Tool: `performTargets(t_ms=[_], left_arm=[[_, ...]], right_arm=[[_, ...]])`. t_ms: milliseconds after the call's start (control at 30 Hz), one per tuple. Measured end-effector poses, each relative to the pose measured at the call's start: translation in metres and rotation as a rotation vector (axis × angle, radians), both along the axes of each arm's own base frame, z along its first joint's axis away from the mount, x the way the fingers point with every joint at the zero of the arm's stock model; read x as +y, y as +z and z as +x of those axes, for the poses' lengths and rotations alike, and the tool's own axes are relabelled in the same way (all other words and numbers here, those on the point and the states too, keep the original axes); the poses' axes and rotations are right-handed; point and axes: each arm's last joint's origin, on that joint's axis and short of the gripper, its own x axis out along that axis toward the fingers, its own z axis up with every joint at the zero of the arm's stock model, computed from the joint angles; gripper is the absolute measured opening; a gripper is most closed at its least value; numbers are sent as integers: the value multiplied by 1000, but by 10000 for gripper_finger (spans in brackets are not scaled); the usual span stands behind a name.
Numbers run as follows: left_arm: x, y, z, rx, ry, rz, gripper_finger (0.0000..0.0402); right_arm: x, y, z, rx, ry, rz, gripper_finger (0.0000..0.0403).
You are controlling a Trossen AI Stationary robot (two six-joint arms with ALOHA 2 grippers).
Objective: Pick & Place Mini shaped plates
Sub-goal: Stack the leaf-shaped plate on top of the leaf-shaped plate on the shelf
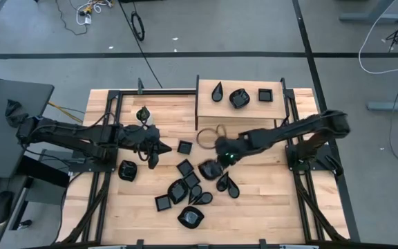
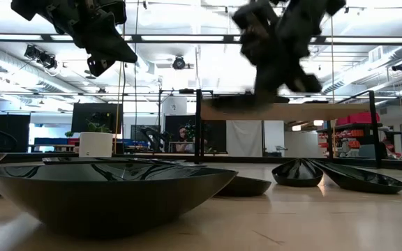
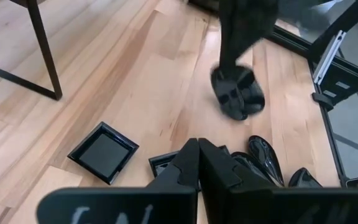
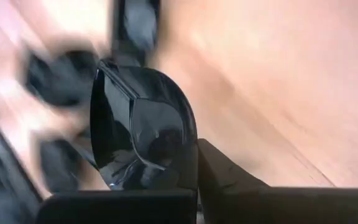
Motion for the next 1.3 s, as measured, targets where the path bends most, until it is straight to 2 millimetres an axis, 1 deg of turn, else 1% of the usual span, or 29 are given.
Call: performTargets(t_ms=[133, 233, 300, 400, 500, 633, 700, 833, 1000, 1100, 1300], left_arm=[[0, 0, 0, 0, 0, 0, 7], [0, 0, 0, -1, 7, 4, 7], [1, 0, 0, -2, 20, 16, 7], [2, 0, 0, -2, 40, 45, 7], [3, 0, 0, -2, 60, 71, 7], [6, 1, 0, -1, 88, 83, 7], [8, 1, 0, 0, 97, 83, 7], [11, 1, 0, 0, 114, 83, 7], [15, 1, 0, 1, 132, 83, 7], [16, 1, 0, 1, 137, 83, 7], [16, 1, 0, 0, 137, 83, 7]], right_arm=[[-6, 43, -18, -165, -265, -21, 1], [-14, 72, -37, -313, -512, -60, 0], [-22, 88, -49, -408, -696, -117, 0], [-37, 99, -67, -489, -935, -223, 0], [-55, 100, -79, -488, -1118, -287, 0], [-79, 92, -89, -408, -1266, -332, 0], [-89, 89, -90, -376, -1317, -332, 0], [-106, 79, -86, -315, -1372, -312, 0], [-116, 65, -79, -286, -1485, -258, 0], [-119, 59, -75, -257, -1501, -232, 5], [-121, 53, -72, -218, -1506, -185, 42]])
